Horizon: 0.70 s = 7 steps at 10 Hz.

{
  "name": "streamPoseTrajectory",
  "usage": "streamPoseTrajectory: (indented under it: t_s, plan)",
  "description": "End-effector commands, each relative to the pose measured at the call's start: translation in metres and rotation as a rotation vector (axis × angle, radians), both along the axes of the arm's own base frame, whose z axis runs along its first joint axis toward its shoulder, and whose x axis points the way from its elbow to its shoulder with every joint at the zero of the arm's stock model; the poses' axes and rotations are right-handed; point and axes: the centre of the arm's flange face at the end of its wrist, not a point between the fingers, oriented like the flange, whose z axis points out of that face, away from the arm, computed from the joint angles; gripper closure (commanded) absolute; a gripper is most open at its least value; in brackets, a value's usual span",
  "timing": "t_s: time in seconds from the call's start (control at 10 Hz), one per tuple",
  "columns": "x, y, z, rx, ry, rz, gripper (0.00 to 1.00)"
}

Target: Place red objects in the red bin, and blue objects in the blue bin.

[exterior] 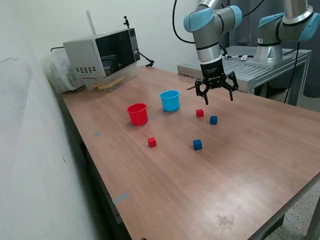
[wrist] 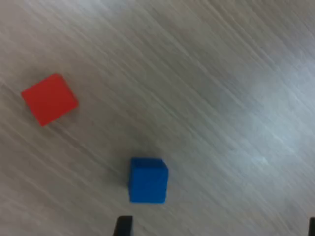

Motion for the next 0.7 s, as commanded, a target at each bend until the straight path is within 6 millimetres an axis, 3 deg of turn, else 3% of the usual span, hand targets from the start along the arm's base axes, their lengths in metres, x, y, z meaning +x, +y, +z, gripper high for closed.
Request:
streamPoseTrajectory:
  t_s: [0.0,0.6]
  plan:
    - [0.0,-0.002,-0.024,-0.015,-0.024,0.007,0.0]
    - [-0.012,0.015,-0.053,-0.017,-0.007,-0.022,0.0]
